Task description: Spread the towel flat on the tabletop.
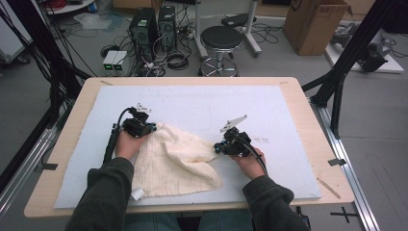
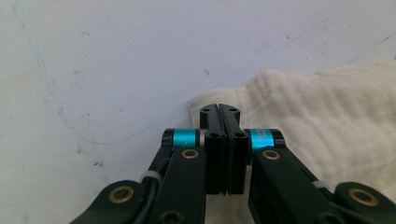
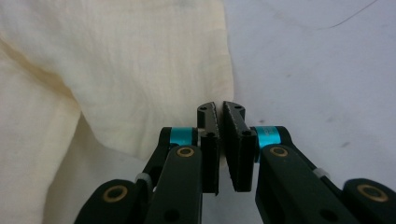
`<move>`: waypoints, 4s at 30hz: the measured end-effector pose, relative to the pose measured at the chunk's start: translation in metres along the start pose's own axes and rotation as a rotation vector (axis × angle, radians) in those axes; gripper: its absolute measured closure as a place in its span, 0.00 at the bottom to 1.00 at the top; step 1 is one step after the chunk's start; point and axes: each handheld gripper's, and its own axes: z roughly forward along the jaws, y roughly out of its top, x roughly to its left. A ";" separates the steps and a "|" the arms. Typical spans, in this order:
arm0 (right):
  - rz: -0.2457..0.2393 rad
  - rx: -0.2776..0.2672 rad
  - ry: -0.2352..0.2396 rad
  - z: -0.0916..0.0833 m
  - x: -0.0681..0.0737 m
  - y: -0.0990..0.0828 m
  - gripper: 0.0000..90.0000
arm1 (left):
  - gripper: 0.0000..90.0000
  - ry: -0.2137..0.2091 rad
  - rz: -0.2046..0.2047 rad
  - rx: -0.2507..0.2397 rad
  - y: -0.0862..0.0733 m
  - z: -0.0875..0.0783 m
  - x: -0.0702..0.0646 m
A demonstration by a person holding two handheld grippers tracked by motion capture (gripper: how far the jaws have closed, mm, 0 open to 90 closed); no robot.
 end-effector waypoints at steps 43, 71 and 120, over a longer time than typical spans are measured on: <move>-0.070 -0.134 -0.012 -0.045 -0.011 0.002 0.60 | 0.67 -0.108 0.078 -0.151 -0.031 -0.064 -0.023; -0.188 -0.018 0.040 -0.011 0.016 -0.032 0.92 | 0.58 -0.181 0.101 -0.096 -0.088 -0.076 -0.038; -0.258 0.003 0.220 -0.037 0.041 -0.066 0.99 | 0.56 -0.282 0.171 -0.105 -0.092 -0.085 -0.055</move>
